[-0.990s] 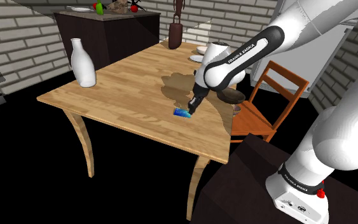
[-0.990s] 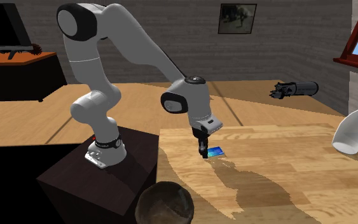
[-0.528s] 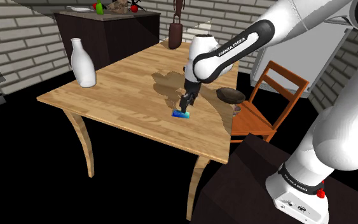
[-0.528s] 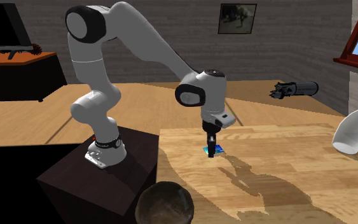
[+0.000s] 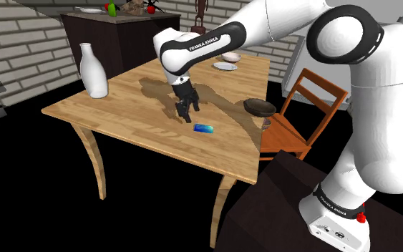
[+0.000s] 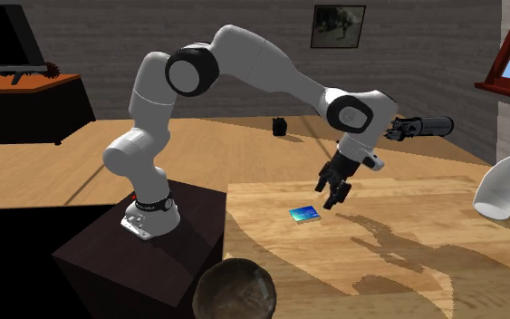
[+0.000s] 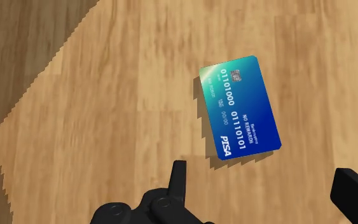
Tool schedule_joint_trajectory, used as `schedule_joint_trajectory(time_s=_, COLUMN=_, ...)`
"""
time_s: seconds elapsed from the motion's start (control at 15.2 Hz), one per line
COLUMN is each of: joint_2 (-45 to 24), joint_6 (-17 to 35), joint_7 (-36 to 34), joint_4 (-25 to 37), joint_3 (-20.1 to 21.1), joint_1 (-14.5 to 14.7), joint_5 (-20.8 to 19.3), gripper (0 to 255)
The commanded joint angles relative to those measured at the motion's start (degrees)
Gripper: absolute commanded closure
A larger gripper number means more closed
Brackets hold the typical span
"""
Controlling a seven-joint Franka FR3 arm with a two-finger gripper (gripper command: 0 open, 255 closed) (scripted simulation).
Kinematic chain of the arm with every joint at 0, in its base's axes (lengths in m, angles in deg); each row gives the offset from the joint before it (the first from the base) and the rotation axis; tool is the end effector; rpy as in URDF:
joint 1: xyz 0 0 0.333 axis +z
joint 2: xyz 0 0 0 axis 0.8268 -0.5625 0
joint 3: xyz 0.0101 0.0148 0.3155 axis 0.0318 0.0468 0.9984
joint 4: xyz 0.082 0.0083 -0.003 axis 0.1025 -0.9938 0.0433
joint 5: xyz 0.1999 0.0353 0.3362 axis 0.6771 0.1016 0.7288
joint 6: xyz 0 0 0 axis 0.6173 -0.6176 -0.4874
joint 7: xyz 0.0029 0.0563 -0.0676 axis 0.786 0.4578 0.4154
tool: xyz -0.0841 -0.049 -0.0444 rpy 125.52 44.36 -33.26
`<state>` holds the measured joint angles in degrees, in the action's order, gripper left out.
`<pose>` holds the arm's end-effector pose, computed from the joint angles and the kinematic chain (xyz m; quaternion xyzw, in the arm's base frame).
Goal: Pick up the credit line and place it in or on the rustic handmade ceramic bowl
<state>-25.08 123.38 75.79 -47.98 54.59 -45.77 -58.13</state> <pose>0.6276 0.1414 0.3378 0.9640 0.1766 -0.1844 0.0746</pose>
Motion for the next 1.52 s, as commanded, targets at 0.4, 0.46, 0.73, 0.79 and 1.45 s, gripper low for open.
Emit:
schedule_joint_trajectory(time_s=0.4, joint_2=-0.94, joint_6=3.25, joint_7=-0.25, joint_4=-3.74, joint_3=-0.2, joint_1=-0.11, joint_5=-0.61, gripper=0)
schedule_joint_trajectory(time_s=0.46, joint_2=-0.95, joint_6=3.24, joint_7=-0.25, joint_4=-3.73, joint_3=-0.2, joint_1=-0.11, joint_5=-0.62, gripper=0)
schedule_joint_trajectory(time_s=0.73, joint_2=-0.95, joint_6=3.24, joint_7=-0.25, joint_4=-3.72, joint_3=-0.2, joint_1=-0.11, joint_5=-0.62, gripper=0)
schedule_joint_trajectory(time_s=0.79, joint_2=-0.95, joint_6=3.24, joint_7=-0.25, joint_4=-3.72, joint_3=-0.2, joint_1=-0.11, joint_5=-0.62, gripper=0)
schedule_joint_trajectory(time_s=1.45, joint_2=-0.9, joint_6=3.25, joint_7=-0.26, joint_4=-3.78, joint_3=-0.2, joint_1=-0.11, joint_5=-0.61, gripper=255)
